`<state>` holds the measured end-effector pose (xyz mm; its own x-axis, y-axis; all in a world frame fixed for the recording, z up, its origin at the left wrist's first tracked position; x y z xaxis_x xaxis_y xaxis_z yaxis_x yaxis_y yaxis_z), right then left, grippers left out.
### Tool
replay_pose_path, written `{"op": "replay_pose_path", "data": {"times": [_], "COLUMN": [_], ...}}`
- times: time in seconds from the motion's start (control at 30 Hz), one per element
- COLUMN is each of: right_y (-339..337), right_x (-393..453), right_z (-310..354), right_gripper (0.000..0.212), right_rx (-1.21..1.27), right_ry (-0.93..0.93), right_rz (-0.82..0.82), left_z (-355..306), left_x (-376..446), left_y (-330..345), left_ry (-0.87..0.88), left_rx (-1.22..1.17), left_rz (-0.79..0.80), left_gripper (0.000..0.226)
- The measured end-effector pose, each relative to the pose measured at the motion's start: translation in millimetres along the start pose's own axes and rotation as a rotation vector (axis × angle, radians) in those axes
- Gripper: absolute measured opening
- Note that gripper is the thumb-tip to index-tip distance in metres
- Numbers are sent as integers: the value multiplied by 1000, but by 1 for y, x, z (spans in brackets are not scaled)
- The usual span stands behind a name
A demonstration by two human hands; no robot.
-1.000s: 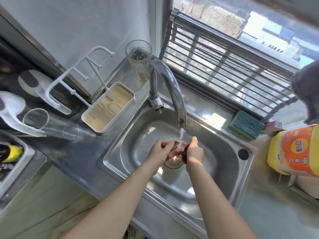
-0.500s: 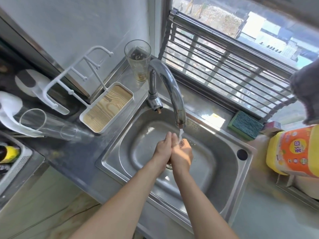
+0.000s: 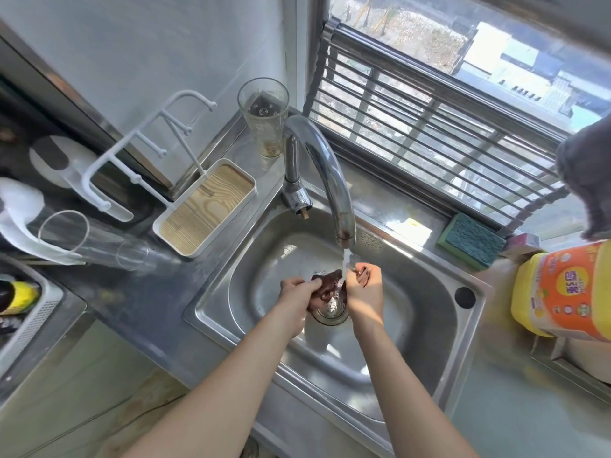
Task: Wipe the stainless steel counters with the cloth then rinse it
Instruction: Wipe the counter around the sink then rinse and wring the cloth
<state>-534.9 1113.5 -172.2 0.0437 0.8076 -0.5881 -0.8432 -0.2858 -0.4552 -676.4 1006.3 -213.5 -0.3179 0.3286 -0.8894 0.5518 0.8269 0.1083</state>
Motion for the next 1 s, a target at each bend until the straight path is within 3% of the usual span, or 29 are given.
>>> {"op": "replay_pose_path", "data": {"times": [0.03, 0.13, 0.17, 0.23, 0.3, 0.4, 0.47, 0.57, 0.67, 0.77, 0.9, 1.0], "right_y": [4, 20, 19, 7, -4, 27, 40, 34, 24, 6, 36, 30], "right_x": [-3, -19, -21, -14, -1, -20, -25, -8, -2, -14, -40, -36], "right_z": [5, 22, 27, 31, 10, -31, -35, -36, -26, -23, -15, -16], "right_gripper": [7, 9, 13, 11, 6, 25, 37, 13, 20, 21, 30, 29], "right_rx": [51, 79, 65, 66, 95, 276, 395, 514, 651, 437, 83, -3], "right_ry": [-53, -145, -155, -154, 36, 493, 543, 429, 286, 164, -27, 27], "right_rz": [89, 430, 470, 358, 206, 468, 539, 279, 116, -55, 37, -70], "left_z": [10, 27, 27, 19, 10, -5, -12, -14, 8, 5, -17, -22], "left_x": [-1, -7, -9, -3, 3, -7, -10, -4, -3, -5, -7, -11], "left_y": [2, 10, 10, 5, 0, 17, 23, 13, 9, 10, 18, 27], "left_ry": [-129, -333, -332, -225, -82, 29, 102, 146, -45, 12, 261, 290], "left_rx": [-77, -159, -173, -198, -209, -257, -191, 13, 80, 145, 193, 267], "left_rz": [41, 175, 182, 118, 55, 189, 222, 79, 57, 47, 12, 42], "left_gripper": [12, 44, 47, 38, 29, 27, 23, 14, 20, 27, 30, 50]}}
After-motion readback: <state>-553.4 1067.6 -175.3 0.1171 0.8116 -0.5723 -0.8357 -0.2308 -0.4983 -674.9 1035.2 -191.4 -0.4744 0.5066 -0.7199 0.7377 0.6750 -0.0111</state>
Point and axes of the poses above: each hand's wrist, its own x-axis towards the middle knuckle, its own y-axis out of the palm, z = x × y, the point moved 10 cm from there along x, towards the middle knuckle, and after that the axes turned 7 degrees about -x, right-handed, at the moved point
